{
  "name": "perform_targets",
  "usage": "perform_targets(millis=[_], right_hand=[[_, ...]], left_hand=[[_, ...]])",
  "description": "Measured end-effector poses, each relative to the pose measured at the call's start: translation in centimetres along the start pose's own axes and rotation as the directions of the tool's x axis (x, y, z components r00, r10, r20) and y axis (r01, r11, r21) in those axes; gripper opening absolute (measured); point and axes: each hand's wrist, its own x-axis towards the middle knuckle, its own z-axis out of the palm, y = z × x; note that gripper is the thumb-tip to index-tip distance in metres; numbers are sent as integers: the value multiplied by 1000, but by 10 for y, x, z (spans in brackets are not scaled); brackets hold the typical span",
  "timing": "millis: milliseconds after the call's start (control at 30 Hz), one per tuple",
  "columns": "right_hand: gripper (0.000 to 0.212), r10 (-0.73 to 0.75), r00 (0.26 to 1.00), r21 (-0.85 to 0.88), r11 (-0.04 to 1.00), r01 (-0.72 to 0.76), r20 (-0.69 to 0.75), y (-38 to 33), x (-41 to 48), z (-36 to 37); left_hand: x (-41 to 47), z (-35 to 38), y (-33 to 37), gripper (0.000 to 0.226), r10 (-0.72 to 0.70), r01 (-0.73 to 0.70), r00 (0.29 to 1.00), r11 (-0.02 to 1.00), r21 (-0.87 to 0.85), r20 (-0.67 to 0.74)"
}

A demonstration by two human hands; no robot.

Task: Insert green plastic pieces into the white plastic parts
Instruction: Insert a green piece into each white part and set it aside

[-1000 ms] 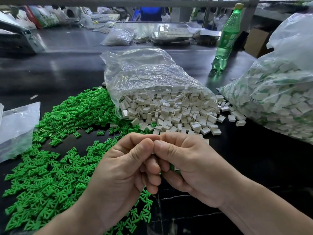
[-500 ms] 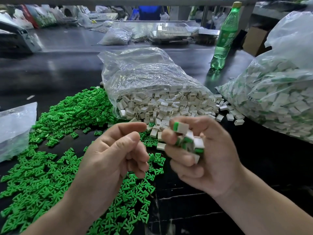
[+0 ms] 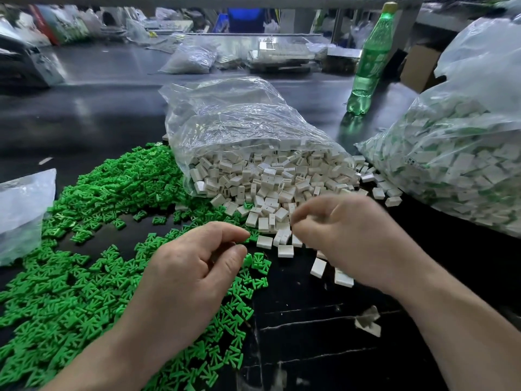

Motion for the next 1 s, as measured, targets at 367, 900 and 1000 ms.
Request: perform_targets(millis=[367,900,1000], right_hand=[[20,-65,986,-727,668,156,151,-6,0,34],[24,-130,990,-731,671,126,51,-1,5,33],[21,-108,990,-750,646,140,92,-3,6,35]], left_hand=[[0,1,7,26,64,-66,996,997,40,62],[-1,-1,9,17,97,-104,992,990,94,80],[-1,-1,8,16,99,-105,994,988,113,52]])
